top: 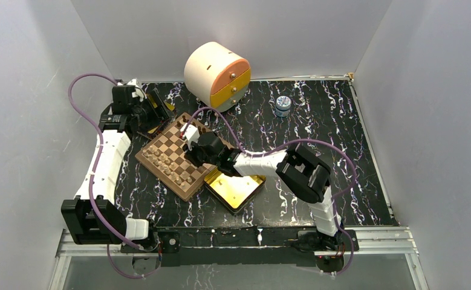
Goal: Set up the chess pieces on the board
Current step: Place the chess piece on the chessboard, then pick up the chess piece from the storage box.
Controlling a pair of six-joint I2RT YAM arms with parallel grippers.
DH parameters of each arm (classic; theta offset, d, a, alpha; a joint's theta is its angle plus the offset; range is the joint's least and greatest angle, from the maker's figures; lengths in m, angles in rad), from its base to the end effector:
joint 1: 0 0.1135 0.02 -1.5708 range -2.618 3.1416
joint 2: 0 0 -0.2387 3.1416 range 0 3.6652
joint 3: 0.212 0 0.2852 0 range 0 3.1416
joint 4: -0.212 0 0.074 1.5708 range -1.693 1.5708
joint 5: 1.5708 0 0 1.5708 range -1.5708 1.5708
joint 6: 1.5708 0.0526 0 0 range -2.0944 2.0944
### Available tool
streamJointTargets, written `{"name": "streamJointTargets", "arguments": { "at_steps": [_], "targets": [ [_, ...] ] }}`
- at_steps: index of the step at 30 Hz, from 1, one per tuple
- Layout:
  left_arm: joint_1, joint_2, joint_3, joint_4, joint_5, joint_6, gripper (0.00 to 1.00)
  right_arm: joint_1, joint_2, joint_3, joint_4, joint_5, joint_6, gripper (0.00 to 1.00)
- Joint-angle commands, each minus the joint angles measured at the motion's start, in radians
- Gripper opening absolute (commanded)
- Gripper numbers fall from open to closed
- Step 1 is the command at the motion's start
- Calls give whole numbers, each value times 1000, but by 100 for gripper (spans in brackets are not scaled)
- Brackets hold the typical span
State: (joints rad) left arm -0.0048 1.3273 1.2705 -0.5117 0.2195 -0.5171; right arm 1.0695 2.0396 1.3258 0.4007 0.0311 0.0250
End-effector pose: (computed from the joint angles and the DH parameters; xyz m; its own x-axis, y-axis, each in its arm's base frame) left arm 0.3498 -0.0131 0.3218 -0.5610 -0.4798 -0.6746 -0.1026 0.8489 -0.5185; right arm 0.2409 0.4362 0.1503 -0.1695 -0.2574 -0.9513 -0.8583 0.5129 0.0142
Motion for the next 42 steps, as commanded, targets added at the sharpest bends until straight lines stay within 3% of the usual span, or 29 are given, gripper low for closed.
{"name": "streamJointTargets", "arguments": {
  "at_steps": [1, 9, 22, 25, 26, 27, 33, 42],
  "targets": [
    [0, -48, -33, -34, 22, 60, 68, 6, 32, 15, 57, 10, -23, 22],
    [0, -11, -1, -106, 30, 113, 68, 12, 57, 15, 63, 3, -13, 26],
    [-1, -33, -27, -140, -19, 167, 59, 12, -123, -50, 34, 31, 79, 61],
    [-1, -24, -33, -157, -12, 196, 55, 12, -196, -73, -22, 64, 135, 75],
    [-3, -20, -33, -162, -12, 206, 54, 12, -220, -77, -54, 76, 148, 93],
    [-6, -16, -35, -167, -14, 216, 53, 12, -246, -88, -79, 87, 160, 98],
    [-65, 6, -34, -183, -37, 244, 51, 12, -467, -260, -100, 122, 263, 99],
    [-223, 96, -48, -192, -126, 253, 42, 12, -833, -453, -323, 160, 388, 99]
  ]
}}
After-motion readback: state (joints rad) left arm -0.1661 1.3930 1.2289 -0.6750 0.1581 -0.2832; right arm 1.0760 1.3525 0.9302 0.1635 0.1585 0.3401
